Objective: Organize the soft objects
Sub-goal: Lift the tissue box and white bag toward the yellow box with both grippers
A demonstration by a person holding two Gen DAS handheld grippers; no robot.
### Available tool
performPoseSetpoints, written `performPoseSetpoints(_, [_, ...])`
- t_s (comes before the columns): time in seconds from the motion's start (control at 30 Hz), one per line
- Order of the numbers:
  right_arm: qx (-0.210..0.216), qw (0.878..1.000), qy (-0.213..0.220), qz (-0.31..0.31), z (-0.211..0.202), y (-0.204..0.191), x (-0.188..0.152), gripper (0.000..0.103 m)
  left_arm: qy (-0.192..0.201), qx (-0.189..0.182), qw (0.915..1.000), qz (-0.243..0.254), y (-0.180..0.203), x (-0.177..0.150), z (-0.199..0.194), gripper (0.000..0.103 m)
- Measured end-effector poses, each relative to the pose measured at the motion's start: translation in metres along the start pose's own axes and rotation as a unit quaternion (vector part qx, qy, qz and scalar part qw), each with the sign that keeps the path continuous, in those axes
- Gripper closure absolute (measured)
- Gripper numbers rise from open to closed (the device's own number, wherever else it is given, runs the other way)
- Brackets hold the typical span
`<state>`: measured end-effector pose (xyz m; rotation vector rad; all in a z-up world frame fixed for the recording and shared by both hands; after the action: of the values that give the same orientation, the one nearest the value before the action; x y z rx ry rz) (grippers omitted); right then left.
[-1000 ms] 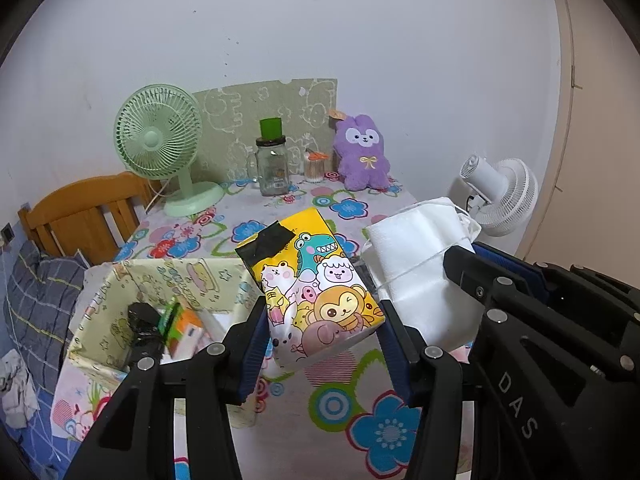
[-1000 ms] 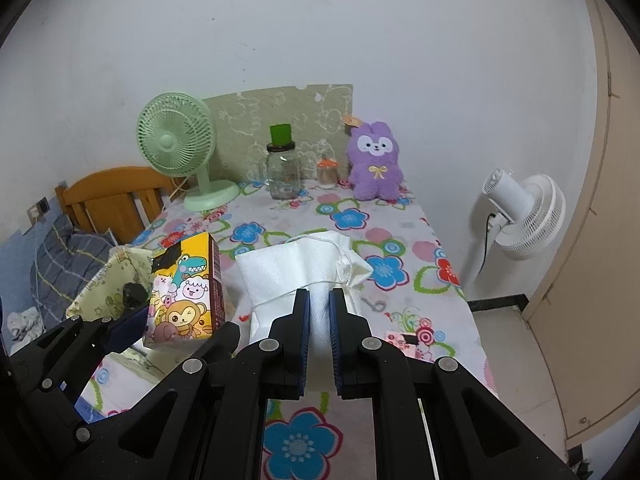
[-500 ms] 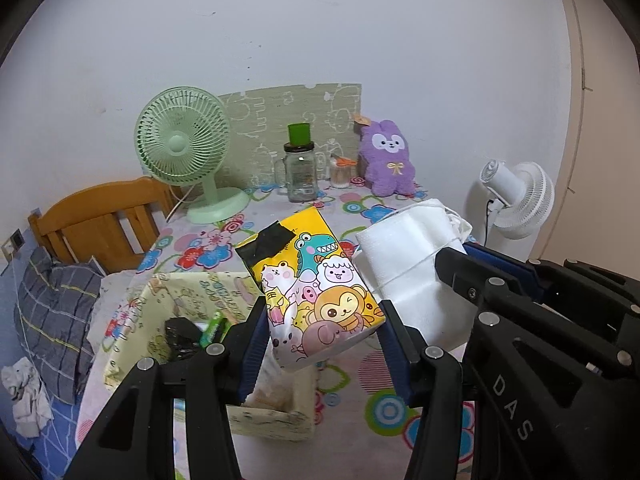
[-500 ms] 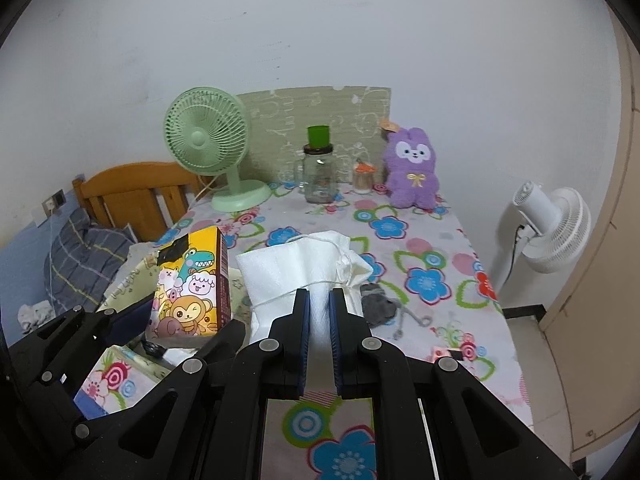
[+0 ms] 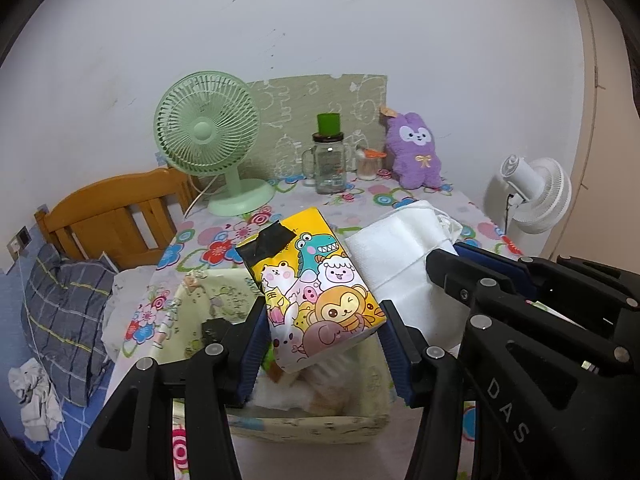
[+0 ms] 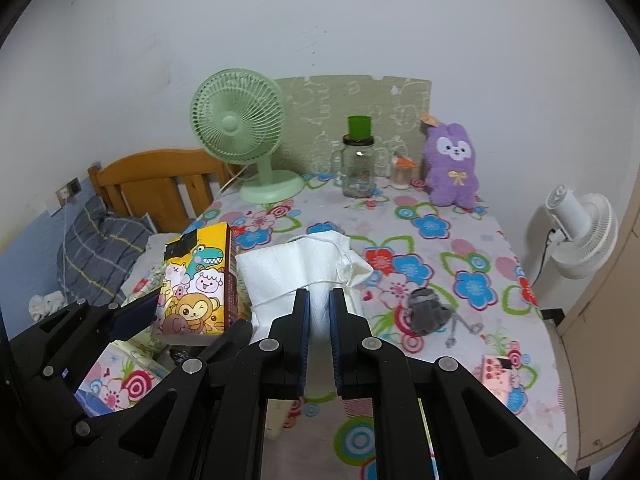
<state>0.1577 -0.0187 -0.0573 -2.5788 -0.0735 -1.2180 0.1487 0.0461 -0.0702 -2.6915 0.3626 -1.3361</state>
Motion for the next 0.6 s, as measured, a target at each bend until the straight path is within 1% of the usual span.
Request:
performPoseSetpoints(0.4, [0.017,0.999,-0.034,-0.005,0.037,-0.034,-0.011,0.091,-0.032,0.008,0.9995,-0.005,-0.033,-0.021,0.023,0.046])
performPoseSetpoints(0.6, [0.031,0.998,-0.060,-0.010,0.061,-0.051,-0.023,0.091,-0.059,0.015,0.9981,-0.012,-0.050,-0.038,0.040,0.045])
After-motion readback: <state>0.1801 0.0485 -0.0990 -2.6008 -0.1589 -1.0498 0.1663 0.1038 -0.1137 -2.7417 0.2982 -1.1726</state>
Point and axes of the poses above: each gripper's, at about its wrist camera, not at the fingertips, and z roughly the way its jaws point, y to its right, x to its top, the point moved 10 cm from there along z, roughly the way its jaws point, and after that the axes turned 11 degrees about z, right-handed, at the moved point
